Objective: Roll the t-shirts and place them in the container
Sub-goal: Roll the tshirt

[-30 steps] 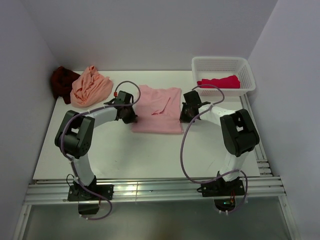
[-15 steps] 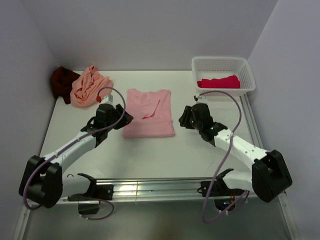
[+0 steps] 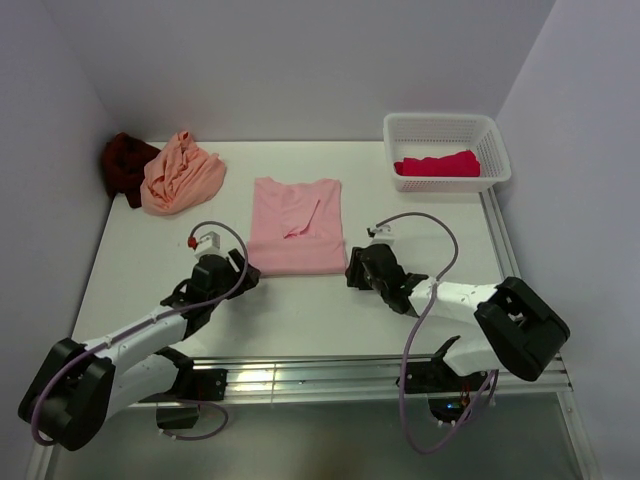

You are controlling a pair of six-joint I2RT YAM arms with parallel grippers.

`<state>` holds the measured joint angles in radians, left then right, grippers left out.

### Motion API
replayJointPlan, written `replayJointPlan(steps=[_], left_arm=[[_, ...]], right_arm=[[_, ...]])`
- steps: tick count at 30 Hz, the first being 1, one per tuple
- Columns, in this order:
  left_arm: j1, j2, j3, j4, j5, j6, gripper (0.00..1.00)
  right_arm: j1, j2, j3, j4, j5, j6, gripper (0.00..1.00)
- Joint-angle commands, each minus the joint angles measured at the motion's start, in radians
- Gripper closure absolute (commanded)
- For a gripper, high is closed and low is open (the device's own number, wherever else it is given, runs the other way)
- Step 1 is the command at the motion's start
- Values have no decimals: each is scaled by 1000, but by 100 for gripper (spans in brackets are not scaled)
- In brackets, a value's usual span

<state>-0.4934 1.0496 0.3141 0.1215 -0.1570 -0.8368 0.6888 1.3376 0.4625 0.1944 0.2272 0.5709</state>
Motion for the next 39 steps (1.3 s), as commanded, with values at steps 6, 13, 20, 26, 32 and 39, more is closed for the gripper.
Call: replayJointPlan(steps=[6,13,20,26,32,39], left_arm=[[-45,-37,-89,216,-105,-25,29],[-99,15,-79,231,-180,-51,29],[-123,29,-76,230,-220,-67,29],[-128,35,-72,228,-222,-88,30],[-131,23,-66,219,-223,-87,30],[-158,113,-76,296,-231,-105,31]], right_arm=[[78,57,-58,318,122,-8,46],[92,112,-50,340,159,-39,46],[91,159,-8,326,164,-37,50],[91,199,-4,364,141,-48,59],[84,196,8,297,198,12,94],[83,155,-74,335,199,53,100]])
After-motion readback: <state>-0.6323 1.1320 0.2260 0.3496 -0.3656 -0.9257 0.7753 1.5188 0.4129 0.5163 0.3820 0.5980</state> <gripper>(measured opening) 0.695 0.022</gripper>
